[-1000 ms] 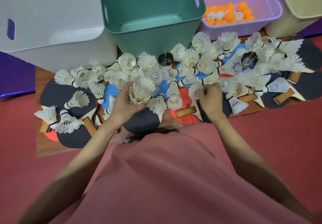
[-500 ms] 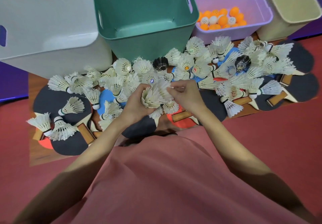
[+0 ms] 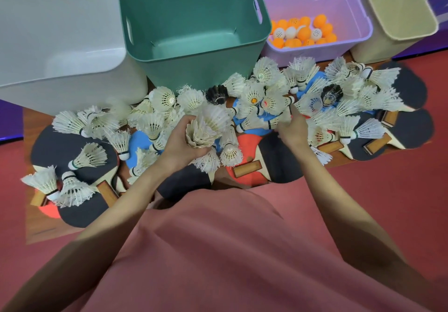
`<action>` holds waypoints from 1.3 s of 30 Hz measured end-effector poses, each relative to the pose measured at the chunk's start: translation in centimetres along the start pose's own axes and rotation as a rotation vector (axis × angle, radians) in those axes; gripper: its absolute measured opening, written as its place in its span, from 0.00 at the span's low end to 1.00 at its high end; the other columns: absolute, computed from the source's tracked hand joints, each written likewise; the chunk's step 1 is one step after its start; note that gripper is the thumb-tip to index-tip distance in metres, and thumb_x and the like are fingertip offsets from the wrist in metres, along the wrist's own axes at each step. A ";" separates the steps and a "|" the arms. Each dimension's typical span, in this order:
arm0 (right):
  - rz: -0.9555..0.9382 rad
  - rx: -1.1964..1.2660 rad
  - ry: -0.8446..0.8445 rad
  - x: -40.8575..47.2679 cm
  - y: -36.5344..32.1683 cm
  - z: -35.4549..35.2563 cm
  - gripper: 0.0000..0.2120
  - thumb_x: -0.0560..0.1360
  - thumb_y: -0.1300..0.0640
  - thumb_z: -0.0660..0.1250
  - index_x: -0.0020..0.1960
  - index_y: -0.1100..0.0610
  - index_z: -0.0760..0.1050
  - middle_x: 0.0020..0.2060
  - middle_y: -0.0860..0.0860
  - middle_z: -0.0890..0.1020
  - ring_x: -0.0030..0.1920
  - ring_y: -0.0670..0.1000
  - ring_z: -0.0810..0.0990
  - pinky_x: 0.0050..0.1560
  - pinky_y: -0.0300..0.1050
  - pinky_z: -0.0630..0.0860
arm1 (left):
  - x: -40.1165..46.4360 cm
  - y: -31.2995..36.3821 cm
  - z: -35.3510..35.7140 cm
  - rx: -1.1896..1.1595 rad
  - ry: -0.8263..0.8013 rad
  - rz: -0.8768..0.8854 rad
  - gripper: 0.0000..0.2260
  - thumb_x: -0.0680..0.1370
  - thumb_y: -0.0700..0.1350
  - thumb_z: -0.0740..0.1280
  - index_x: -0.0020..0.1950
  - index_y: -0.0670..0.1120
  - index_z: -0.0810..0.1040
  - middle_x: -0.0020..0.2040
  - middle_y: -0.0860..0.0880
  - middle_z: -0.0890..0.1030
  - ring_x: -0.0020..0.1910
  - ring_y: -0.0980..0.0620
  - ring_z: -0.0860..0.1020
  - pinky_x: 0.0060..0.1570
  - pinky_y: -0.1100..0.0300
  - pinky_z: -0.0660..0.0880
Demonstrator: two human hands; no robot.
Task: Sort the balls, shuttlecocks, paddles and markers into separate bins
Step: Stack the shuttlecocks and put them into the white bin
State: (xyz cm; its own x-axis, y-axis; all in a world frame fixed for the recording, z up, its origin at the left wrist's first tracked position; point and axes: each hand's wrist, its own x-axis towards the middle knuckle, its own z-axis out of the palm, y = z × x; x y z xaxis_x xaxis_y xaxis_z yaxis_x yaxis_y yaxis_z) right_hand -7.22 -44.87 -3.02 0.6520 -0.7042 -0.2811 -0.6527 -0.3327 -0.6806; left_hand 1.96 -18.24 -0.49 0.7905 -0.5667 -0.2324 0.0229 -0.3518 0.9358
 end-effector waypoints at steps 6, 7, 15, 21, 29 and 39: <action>0.168 -0.011 0.007 2.2 -0.5 0.7 0.22 0.69 0.68 0.62 0.63 0.62 0.68 0.55 0.61 0.79 0.53 0.62 0.79 0.54 0.54 0.77 | 1.0 0.3 -0.9 0.036 0.014 -0.030 0.27 0.65 0.32 0.77 0.55 0.51 0.69 0.49 0.55 0.78 0.45 0.68 0.76 0.49 0.69 0.73; 0.170 -0.036 0.016 2.2 -0.6 0.5 0.20 0.70 0.68 0.63 0.62 0.63 0.68 0.53 0.62 0.79 0.54 0.62 0.79 0.52 0.51 0.76 | 1.1 0.3 -1.0 0.044 0.013 -0.033 0.28 0.65 0.32 0.77 0.54 0.54 0.69 0.49 0.55 0.78 0.45 0.68 0.76 0.48 0.69 0.73; -0.224 0.190 0.165 -2.3 -4.7 -2.6 0.11 0.72 0.62 0.70 0.54 0.55 0.79 0.41 0.47 0.80 0.34 0.43 0.76 0.39 0.36 0.71 | 1.9 0.0 -0.6 0.100 -0.035 -0.046 0.27 0.65 0.31 0.77 0.52 0.52 0.69 0.48 0.57 0.76 0.43 0.71 0.75 0.45 0.74 0.71; -0.460 0.443 -0.013 -5.7 -7.6 -2.1 0.08 0.71 0.63 0.72 0.48 0.52 0.80 0.29 0.42 0.77 0.29 0.46 0.73 0.33 0.35 0.68 | 2.7 0.8 1.2 0.126 -0.095 -0.018 0.26 0.65 0.32 0.77 0.56 0.45 0.69 0.48 0.58 0.74 0.44 0.72 0.74 0.46 0.74 0.69; -0.441 0.442 -0.176 -5.7 -7.4 -1.3 0.07 0.73 0.61 0.70 0.49 0.52 0.81 0.38 0.38 0.82 0.34 0.52 0.79 0.36 0.49 0.75 | 3.3 1.8 2.1 0.015 -0.145 0.008 0.31 0.63 0.34 0.77 0.64 0.42 0.71 0.56 0.51 0.77 0.56 0.54 0.76 0.57 0.63 0.72; 0.144 -0.155 0.271 0.6 3.0 -4.9 0.17 0.73 0.57 0.65 0.59 0.64 0.72 0.55 0.61 0.76 0.53 0.61 0.77 0.52 0.48 0.73 | 3.2 3.2 3.6 -0.011 -0.152 -0.018 0.28 0.66 0.25 0.73 0.61 0.43 0.70 0.51 0.56 0.76 0.47 0.73 0.75 0.48 0.77 0.69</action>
State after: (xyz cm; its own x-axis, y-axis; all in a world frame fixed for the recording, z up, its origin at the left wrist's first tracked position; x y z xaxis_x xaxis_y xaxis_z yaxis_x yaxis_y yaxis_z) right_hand -10.69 -49.32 -1.92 0.4359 -0.8852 -0.1627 -0.7953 -0.2943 -0.5300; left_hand 2.36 -23.90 0.77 0.6884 -0.6669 -0.2853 0.0431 -0.3551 0.9338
